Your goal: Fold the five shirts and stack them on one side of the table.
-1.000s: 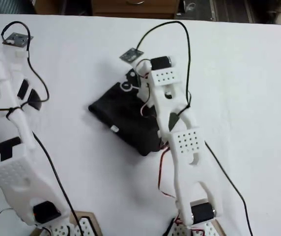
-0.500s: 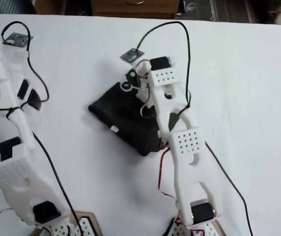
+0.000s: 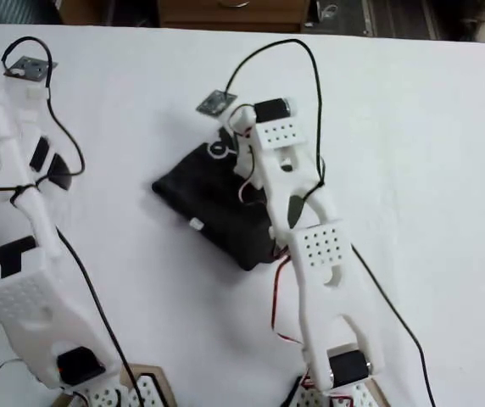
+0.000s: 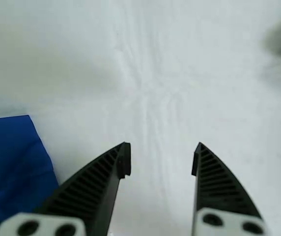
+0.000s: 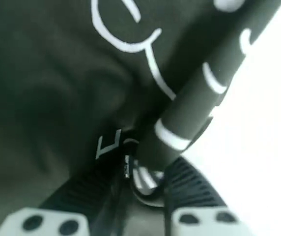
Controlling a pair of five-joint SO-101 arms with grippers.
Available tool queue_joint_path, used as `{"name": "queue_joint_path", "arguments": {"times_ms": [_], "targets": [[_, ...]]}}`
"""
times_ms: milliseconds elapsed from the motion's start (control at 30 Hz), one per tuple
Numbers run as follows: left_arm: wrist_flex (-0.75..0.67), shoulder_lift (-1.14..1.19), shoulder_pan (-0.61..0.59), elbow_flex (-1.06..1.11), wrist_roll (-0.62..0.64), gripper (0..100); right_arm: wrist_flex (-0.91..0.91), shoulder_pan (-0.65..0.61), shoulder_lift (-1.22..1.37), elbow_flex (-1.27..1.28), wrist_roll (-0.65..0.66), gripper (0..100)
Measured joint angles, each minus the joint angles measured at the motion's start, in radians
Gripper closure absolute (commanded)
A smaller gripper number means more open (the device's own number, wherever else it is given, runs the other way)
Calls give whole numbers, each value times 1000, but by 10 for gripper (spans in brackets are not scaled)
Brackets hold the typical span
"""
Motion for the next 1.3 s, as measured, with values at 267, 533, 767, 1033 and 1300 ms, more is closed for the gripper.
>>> {"name": "queue_joint_path", "arguments": {"times_ms": [267,533,767,1033,1300], "targets": [[0,0,0,0,14,771,0,0,0,2,2,977],[0,0,0,0,14,771,8,97,-29,-21,-40,978],[0,0,15,0,14,771,17,258,-120,92,-43,978],[0,0,72,0,14,771,18,405,-259,189,0,978],[0,0,133,0,14,771,18,542,-318,230,58,978]]}}
